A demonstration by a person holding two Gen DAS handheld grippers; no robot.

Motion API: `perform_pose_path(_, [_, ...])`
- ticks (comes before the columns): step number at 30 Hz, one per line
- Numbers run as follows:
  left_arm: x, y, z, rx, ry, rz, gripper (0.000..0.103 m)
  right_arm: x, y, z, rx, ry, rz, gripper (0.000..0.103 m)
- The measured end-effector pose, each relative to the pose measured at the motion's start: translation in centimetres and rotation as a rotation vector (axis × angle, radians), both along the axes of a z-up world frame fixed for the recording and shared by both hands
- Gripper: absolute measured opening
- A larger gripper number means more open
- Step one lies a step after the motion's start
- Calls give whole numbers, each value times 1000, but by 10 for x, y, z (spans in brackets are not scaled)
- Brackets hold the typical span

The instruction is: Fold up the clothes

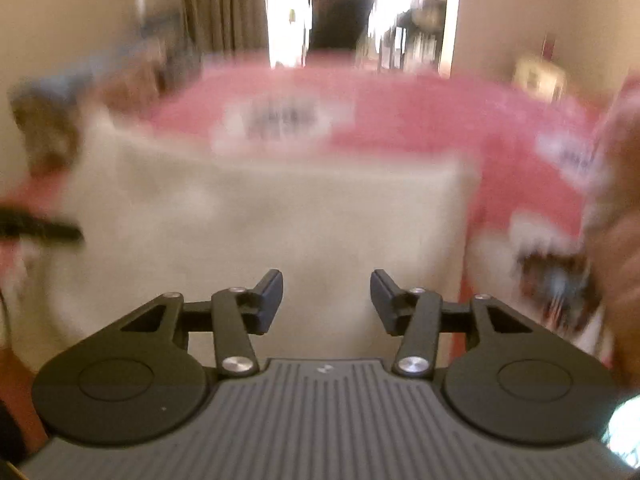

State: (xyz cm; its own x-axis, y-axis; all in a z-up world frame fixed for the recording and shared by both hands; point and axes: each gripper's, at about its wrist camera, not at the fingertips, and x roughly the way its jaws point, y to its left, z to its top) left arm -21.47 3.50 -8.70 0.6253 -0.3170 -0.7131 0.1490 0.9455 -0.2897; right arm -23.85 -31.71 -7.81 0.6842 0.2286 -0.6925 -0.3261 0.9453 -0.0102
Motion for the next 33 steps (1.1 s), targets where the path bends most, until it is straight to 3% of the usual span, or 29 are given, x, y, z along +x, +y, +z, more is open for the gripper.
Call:
perform_pose_path(3, [1, 6, 4, -7, 12, 3, 11, -5, 6, -4, -86, -16, 34, 44])
perform_pose_path(5, [7, 5, 14, -6, -33, 18, 24, 1, 13, 13, -122, -38, 51, 33])
perform_pose_path(10, [21, 5, 36, 2, -133, 63, 29, 33, 14, 48, -94, -178, -5, 32])
perform_pose_path(14, [40, 21, -2, 24, -37, 150, 10, 47, 3, 35, -73, -119, -47, 27])
perform_pose_path(16, [34, 29, -1, -24, -45, 144, 10, 53, -3, 27, -63, -81, -65, 27])
perform_pose_path(20, [20, 44, 15, -113, -86, 147, 24, 64, -10, 19, -39, -20, -81, 28])
perform_pose_path(25, [-9, 69, 31, -177, -159, 241, 31, 67, 53, 86, 31, -83, 192, 32])
perform_pose_path(28, [-17, 89, 29, -171, -163, 356, 30, 76, 111, 104, 91, -59, 368, 54])
perform_pose_path(30, [-14, 99, 25, -113, -152, 427, 30, 76, 156, 102, 100, -23, 463, 58])
perform_pose_path(33, [-6, 110, 20, -14, -136, 483, 30, 69, 215, 87, 26, -5, 565, 61])
